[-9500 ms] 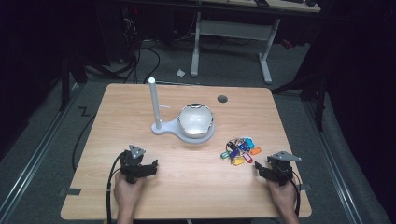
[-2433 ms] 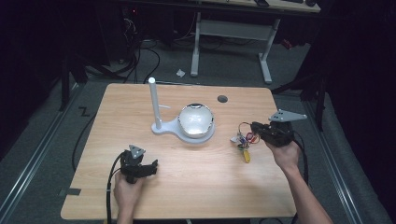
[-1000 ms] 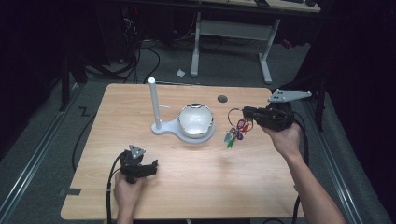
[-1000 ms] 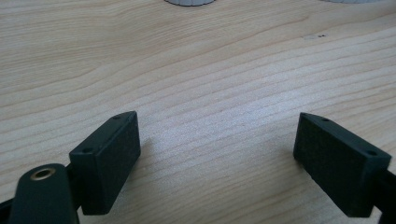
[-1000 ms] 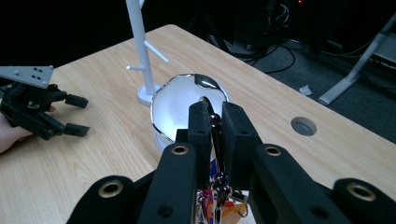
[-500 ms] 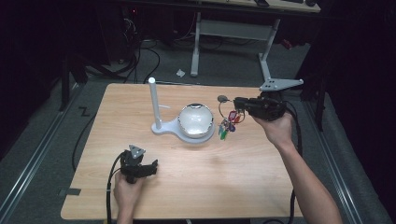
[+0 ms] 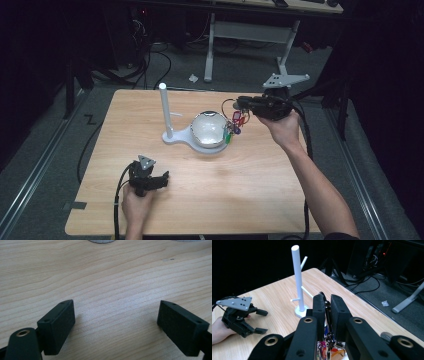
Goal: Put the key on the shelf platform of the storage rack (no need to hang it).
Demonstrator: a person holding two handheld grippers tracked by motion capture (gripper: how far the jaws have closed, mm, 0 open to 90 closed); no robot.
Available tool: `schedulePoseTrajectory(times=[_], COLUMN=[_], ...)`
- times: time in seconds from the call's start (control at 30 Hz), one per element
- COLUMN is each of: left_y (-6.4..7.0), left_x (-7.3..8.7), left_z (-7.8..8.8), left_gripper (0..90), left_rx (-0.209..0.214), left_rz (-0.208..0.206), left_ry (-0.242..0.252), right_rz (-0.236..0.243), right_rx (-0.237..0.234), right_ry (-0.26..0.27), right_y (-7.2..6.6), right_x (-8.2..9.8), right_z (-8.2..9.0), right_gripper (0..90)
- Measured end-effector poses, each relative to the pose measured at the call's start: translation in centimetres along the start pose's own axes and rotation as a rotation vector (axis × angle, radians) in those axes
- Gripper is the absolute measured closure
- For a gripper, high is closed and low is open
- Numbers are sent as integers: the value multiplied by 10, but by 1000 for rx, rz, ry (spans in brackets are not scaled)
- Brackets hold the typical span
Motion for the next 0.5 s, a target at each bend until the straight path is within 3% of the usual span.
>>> schedulePoseTrajectory(times=[0.17, 0.2, 0.4, 0.5], left_y=[0, 0, 0, 1], left_x=[0, 0, 0, 1], left_z=[0, 0, 0, 1], left_gripper=[151, 151, 151, 151], left_rx=[-6, 2, 2, -10], left_rz=[15, -2, -2, 24], left_ry=[-3, -2, -3, -9], right_rz=[5, 5, -19, -30], right_rx=[-10, -10, -17, -15], right_ry=[-8, -7, -16, -24], right_y=[-1, 0, 5, 8], right_x=[-6, -7, -5, -3], right_z=[-12, -15, -31, -39], right_gripper=[834, 834, 834, 834])
Point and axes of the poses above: each handheld gripper's, and its own axes: z roughly backward along the jaws, x roughly out of its underside, y roughly to its right, the point moved 10 cm from there along -z, roughly forward along the jaws, and after that the axes turned 8 degrees about -x, right-handed, at the moved point
